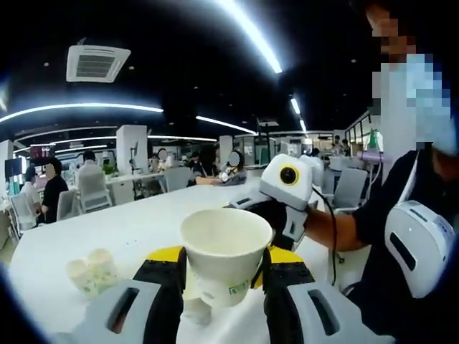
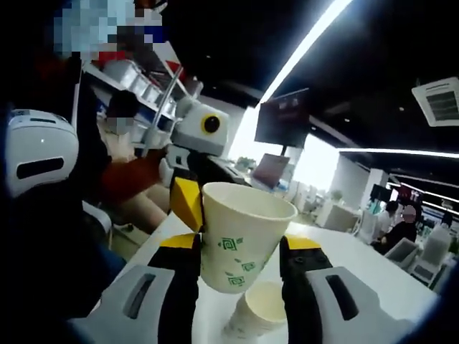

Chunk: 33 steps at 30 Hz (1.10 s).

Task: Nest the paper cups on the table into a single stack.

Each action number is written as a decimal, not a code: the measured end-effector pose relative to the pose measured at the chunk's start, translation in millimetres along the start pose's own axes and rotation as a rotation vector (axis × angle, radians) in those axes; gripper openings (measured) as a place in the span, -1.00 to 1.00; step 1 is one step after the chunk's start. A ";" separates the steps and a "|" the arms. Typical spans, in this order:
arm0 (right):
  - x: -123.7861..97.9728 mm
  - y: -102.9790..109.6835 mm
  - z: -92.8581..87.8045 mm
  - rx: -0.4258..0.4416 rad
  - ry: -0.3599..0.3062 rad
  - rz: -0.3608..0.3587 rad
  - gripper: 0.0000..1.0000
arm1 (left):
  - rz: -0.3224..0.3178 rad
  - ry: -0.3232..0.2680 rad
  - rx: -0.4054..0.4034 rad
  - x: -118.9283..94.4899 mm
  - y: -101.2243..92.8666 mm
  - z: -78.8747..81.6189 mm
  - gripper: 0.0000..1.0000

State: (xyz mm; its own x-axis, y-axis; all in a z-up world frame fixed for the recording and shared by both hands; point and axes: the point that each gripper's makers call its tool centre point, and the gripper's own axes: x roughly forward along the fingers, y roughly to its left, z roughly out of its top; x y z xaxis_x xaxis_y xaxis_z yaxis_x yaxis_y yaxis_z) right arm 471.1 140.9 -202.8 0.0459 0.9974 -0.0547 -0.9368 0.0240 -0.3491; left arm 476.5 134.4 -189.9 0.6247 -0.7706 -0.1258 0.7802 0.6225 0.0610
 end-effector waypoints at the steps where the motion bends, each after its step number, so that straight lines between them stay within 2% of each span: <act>1: -0.2 -0.4 -0.4 0.001 0.000 -0.003 -0.08 | 0.002 -0.001 0.002 -0.1 0.5 -0.7 -0.09; 6: -2.3 -5.3 -3.6 0.016 0.000 -0.031 -0.08 | 0.028 -0.040 -0.044 -3.8 7.6 -0.2 0.10; 10: -3.1 -8.0 -7.0 0.022 0.002 -0.063 -0.08 | 0.072 -0.080 -0.085 -6.4 15.8 1.4 0.09; 13: -3.6 -12.1 -7.6 0.000 0.012 -0.122 -0.08 | 0.124 -0.126 -0.110 -6.4 21.7 5.0 0.08; 18: -4.0 -15.3 -6.6 -0.003 0.012 -0.164 -0.08 | 0.136 -0.157 -0.111 -2.7 19.2 7.5 0.01; 23: -1.8 -17.4 -9.1 -0.013 0.028 -0.184 -0.09 | 0.131 -0.167 -0.120 2.0 18.9 8.0 -0.12; 33: 3.1 -30.9 -26.1 0.013 0.047 -0.211 -0.07 | 0.154 -0.141 -0.120 11.5 32.9 -0.8 -0.15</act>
State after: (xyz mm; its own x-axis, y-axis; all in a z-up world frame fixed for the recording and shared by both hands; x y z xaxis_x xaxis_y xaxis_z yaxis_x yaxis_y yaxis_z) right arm 509.2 141.5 -216.5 0.2575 0.9659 -0.0258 -0.9089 0.2331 -0.3457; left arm 509.4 146.2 -190.1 0.7408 -0.6716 0.0154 0.6714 0.7394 -0.0508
